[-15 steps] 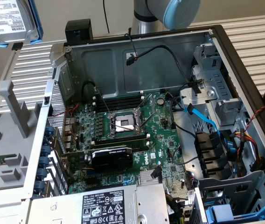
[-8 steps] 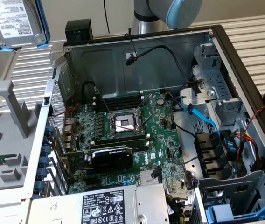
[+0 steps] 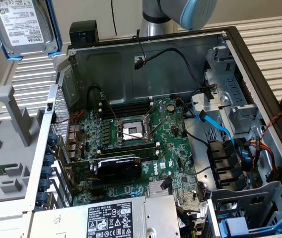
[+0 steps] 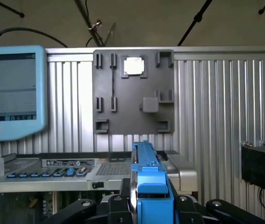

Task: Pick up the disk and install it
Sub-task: 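Pick up the disk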

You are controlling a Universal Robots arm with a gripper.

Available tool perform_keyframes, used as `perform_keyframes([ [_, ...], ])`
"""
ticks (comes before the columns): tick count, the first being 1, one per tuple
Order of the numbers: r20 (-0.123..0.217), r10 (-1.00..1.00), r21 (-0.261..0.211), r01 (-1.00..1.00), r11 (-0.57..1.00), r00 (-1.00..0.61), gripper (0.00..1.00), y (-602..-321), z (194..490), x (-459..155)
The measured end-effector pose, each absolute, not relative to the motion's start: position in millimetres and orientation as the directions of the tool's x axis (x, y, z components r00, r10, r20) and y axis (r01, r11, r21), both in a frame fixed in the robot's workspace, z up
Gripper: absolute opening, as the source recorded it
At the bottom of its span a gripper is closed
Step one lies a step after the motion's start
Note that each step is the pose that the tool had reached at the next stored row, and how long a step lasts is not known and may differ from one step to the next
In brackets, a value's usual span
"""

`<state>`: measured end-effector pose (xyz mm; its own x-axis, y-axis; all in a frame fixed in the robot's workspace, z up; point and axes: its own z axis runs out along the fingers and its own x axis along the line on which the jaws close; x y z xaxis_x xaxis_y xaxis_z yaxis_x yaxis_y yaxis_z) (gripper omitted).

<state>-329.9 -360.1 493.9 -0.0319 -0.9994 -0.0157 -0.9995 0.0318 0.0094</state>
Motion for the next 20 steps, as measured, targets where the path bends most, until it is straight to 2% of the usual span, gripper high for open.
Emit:
perform_keyframes([
  [20, -0.014, -0.999, 0.013, -0.999, 0.032, -0.032, 0.37, -397, 494, -262],
])
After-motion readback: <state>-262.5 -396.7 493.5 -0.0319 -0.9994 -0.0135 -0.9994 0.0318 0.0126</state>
